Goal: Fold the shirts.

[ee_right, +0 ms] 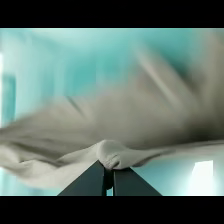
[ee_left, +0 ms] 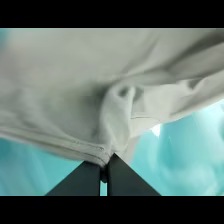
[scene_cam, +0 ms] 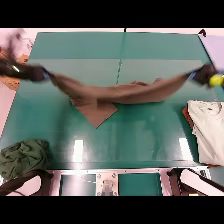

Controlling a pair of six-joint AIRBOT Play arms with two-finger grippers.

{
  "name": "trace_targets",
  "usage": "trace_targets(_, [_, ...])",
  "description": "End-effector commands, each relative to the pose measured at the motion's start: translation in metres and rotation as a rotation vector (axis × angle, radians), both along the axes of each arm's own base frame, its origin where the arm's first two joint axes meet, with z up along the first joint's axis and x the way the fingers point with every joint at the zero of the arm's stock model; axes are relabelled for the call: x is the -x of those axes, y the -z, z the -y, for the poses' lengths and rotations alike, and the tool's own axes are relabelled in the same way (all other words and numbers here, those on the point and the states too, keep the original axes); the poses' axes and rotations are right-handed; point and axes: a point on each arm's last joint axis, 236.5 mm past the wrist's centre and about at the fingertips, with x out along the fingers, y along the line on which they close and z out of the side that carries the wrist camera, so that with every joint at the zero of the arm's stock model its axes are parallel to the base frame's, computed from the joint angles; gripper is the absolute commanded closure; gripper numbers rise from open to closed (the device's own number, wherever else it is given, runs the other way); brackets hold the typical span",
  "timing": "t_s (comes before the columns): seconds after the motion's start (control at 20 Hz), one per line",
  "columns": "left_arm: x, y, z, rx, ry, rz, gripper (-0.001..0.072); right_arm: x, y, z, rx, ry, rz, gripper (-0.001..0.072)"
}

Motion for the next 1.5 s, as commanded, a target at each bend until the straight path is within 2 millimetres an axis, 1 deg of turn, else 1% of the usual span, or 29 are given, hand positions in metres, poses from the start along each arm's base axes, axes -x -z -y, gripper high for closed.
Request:
trace_targets(0.0, [0.033, -0.175, 0.006, -0.033, -0.042, 0.449, 0.0681, 0.034, -0.195, -0.017, 0.132, 0.074, 0.471, 0.0691])
trace_targets(0.05, [0.055, -0.231, 0.008, -0.037, -0.07, 0.607, 0.0681, 0.053, -0.24, -0.02, 0.172, 0.12, 0.59, 0.0691])
trace_targets(0.1, [0.081, -0.28, 0.011, -0.033, -0.097, 0.755, 0.0681, 0.077, -0.283, -0.023, 0.2, 0.177, 0.703, 0.0691])
trace_targets(0.15, [0.114, -0.329, 0.013, -0.023, -0.13, 0.907, 0.0681, 0.1, -0.317, -0.028, 0.222, 0.228, 0.799, 0.069])
trace_targets(0.2, [0.147, -0.368, 0.012, -0.021, -0.167, 1.042, 0.0681, 0.126, -0.346, -0.033, 0.248, 0.278, 0.891, 0.069])
trace_targets(0.25, [0.174, -0.394, 0.009, -0.017, -0.212, 1.137, 0.0681, 0.149, -0.368, -0.039, 0.273, 0.319, 0.967, 0.069])
trace_targets(0.3, [0.2, -0.413, 0.002, -0.024, -0.266, 1.22, 0.0681, 0.167, -0.384, -0.045, 0.303, 0.352, 1.031, 0.069])
trace_targets(0.35, [0.217, -0.422, -0.006, -0.038, -0.318, 1.263, 0.0681, 0.183, -0.396, -0.05, 0.327, 0.383, 1.084, 0.069])
trace_targets(0.4, [0.228, -0.425, -0.014, -0.057, -0.364, 1.276, 0.0681, 0.197, -0.405, -0.053, 0.358, 0.418, 1.129, 0.069])
trace_targets(0.45, [0.231, -0.421, -0.022, -0.085, -0.403, 1.259, 0.0681, 0.205, -0.408, -0.051, 0.394, 0.45, 1.146, 0.069])
trace_targets(0.5, [0.23, -0.413, -0.028, -0.118, -0.422, 1.23, 0.0681, 0.207, -0.406, -0.048, 0.422, 0.472, 1.135, 0.0691])
trace_targets(0.55, [0.224, -0.402, -0.035, -0.152, -0.439, 1.183, 0.068, 0.204, -0.399, -0.042, 0.43, 0.487, 1.095, 0.069])
trace_targets(0.65, [0.199, -0.371, -0.041, -0.182, -0.436, 1.067, 0.068, 0.184, -0.372, -0.03, 0.417, 0.472, 0.989, 0.0691])
trace_targets(0.75, [0.163, -0.329, -0.041, -0.162, -0.408, 0.926, 0.068, 0.152, -0.332, -0.013, 0.355, 0.439, 0.862, 0.069])
trace_targets(0.8, [0.139, -0.299, -0.039, -0.147, -0.384, 0.833, 0.068, 0.134, -0.307, -0.004, 0.329, 0.416, 0.801, 0.0691])
trace_targets(0.85, [0.118, -0.269, -0.038, -0.129, -0.364, 0.741, 0.0681, 0.115, -0.276, 0.005, 0.298, 0.392, 0.733, 0.0691])
trace_targets(0.95, [0.077, -0.2, -0.034, -0.092, -0.325, 0.547, 0.068, 0.079, -0.207, 0.018, 0.24, 0.343, 0.583, 0.0691])
trace_targets(1.05, [0.038, -0.124, -0.026, -0.04, -0.267, 0.367, 0.068, 0.04, -0.124, 0.027, 0.179, 0.303, 0.422, 0.0691])
trace_targets(1.1, [0.018, -0.085, -0.021, -0.002, -0.247, 0.287, 0.068, 0.023, -0.086, 0.032, 0.158, 0.297, 0.353, 0.0691])
trace_targets(1.15, [0.001, -0.049, -0.018, 0.032, -0.236, 0.216, 0.068, 0.005, -0.046, 0.036, 0.14, 0.288, 0.279, 0.0691])
trace_targets(1.2, [-0.017, -0.012, -0.017, 0.066, -0.237, 0.145, 0.068, -0.011, -0.009, 0.037, 0.122, 0.274, 0.208, 0.0691])
trace_targets(1.3, [-0.051, 0.056, -0.018, 0.111, -0.245, 0.006, 0.068, -0.044, 0.061, 0.037, 0.091, 0.244, 0.07, 0.069])
trace_targets(1.35, [-0.064, 0.084, -0.017, 0.137, -0.247, -0.048, 0.068, -0.059, 0.095, 0.038, 0.077, 0.237, 0.005, 0.069])
trace_targets(1.4, [-0.079, 0.112, -0.018, 0.169, -0.272, -0.099, 0.068, -0.07, 0.125, 0.037, 0.065, 0.223, -0.052, 0.069])
trace_targets(1.45, [-0.091, 0.134, -0.02, 0.201, -0.307, -0.137, 0.068, -0.082, 0.154, 0.035, 0.046, 0.206, -0.11, 0.069])
